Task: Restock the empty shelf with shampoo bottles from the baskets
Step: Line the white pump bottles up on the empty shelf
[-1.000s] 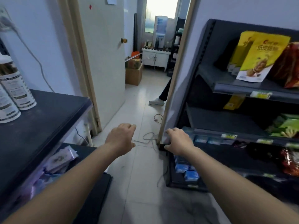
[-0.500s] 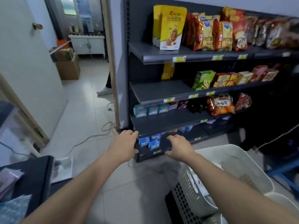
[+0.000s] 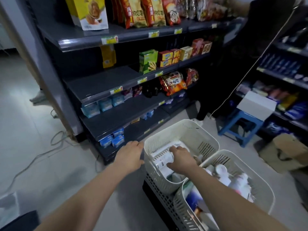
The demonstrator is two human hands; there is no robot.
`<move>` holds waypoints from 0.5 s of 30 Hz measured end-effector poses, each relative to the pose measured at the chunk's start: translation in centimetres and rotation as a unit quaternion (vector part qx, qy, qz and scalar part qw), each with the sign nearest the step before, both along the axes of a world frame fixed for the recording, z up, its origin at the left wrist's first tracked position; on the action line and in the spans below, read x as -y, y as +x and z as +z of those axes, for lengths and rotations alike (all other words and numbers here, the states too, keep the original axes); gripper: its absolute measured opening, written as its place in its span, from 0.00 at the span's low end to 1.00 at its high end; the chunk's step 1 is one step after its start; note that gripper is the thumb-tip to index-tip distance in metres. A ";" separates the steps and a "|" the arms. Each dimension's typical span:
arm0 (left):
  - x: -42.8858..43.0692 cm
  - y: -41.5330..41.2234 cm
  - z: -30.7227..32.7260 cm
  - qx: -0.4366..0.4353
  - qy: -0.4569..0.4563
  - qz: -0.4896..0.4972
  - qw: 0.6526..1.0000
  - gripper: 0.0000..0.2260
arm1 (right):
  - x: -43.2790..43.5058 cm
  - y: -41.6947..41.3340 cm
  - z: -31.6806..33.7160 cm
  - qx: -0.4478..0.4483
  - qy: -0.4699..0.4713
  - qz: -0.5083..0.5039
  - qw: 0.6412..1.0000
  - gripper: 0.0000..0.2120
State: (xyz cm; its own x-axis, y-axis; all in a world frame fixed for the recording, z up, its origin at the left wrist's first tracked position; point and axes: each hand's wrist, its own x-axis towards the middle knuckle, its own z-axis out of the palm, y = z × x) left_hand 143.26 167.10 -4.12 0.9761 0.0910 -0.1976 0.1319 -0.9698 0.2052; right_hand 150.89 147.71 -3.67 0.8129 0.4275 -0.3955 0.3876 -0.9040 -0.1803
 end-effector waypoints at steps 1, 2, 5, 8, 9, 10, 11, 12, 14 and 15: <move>0.8 1.0 -0.4 -0.004 -0.006 -0.007 1.000 0.27 | 0.9 0.6 -0.5 -0.005 -0.003 -0.007 1.000 0.28; 1.5 1.9 -0.9 -0.008 -0.010 -0.012 1.000 0.25 | 1.6 1.2 -1.0 -0.011 -0.007 -0.013 1.000 0.29; 3.6 4.6 -2.1 -0.030 -0.011 -0.025 0.999 0.23 | 3.6 2.9 -2.7 -0.028 -0.015 -0.026 0.999 0.29; 5.1 7.0 -3.5 -0.050 -0.023 -0.030 0.998 0.20 | 5.0 4.6 -4.3 -0.045 -0.014 -0.042 0.998 0.30; 5.5 7.6 -4.0 -0.056 -0.028 -0.032 0.998 0.20 | 5.4 5.2 -4.9 -0.050 -0.011 -0.049 0.997 0.31; 5.8 8.3 -4.4 -0.064 -0.031 -0.035 0.997 0.19 | 5.7 5.7 -5.4 -0.055 -0.010 -0.057 0.997 0.31; 6.0 8.9 -4.9 -0.074 -0.032 -0.037 0.996 0.18 | 6.0 6.2 -6.0 -0.061 -0.012 -0.064 0.996 0.31; 6.2 9.4 -5.3 -0.085 -0.032 -0.039 0.995 0.19 | 6.1 6.6 -6.6 -0.067 -0.015 -0.070 0.995 0.30; 6.6 10.6 -6.2 -0.108 -0.026 -0.044 0.993 0.21 | 6.3 7.4 -7.8 -0.087 -0.018 -0.083 0.993 0.28; 6.7 11.2 -6.8 -0.119 -0.022 -0.047 0.992 0.22 | 6.4 7.7 -8.5 -0.101 -0.016 -0.092 0.991 0.27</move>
